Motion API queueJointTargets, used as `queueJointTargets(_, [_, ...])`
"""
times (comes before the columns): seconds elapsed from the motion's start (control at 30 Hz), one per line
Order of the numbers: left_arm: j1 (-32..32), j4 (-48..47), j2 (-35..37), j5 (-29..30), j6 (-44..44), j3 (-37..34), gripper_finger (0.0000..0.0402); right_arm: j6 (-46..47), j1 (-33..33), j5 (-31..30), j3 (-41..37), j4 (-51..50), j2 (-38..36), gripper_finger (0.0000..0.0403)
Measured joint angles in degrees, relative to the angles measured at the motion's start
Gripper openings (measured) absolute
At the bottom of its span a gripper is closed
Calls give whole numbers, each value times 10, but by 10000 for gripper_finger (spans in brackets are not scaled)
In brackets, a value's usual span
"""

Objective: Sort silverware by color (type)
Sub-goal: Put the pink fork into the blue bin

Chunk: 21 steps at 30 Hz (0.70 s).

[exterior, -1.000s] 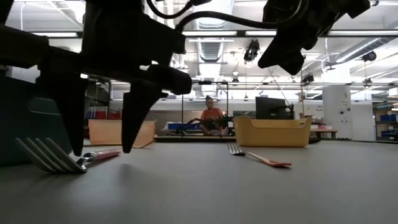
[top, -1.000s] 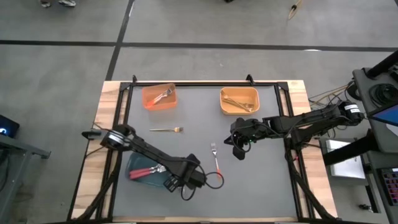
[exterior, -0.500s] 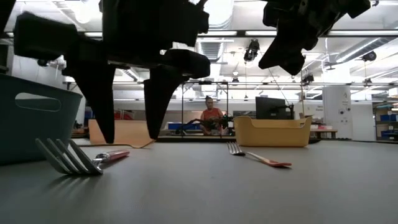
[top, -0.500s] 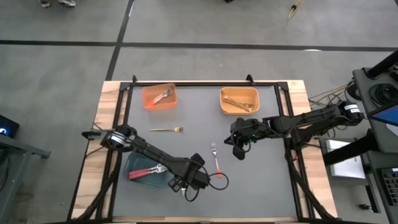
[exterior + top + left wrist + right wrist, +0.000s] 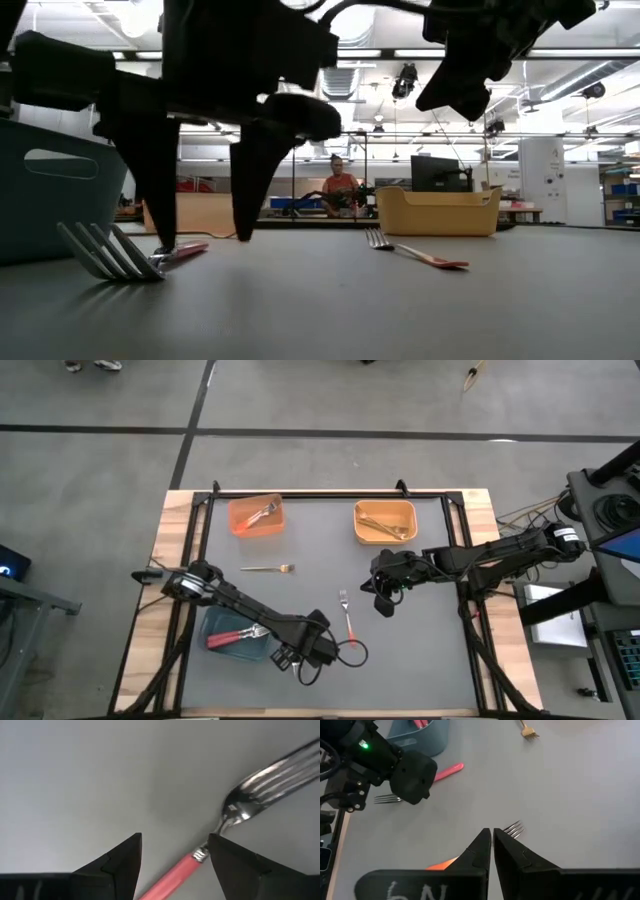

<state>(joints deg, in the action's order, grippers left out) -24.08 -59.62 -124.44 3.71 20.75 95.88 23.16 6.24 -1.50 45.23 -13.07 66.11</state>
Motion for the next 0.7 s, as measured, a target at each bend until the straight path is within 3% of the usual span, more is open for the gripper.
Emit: queueJointTargets(0.7, [-6, -2, -2, -8, 10, -6, 206, -2, 0, 0, 0, -1, 0, 13])
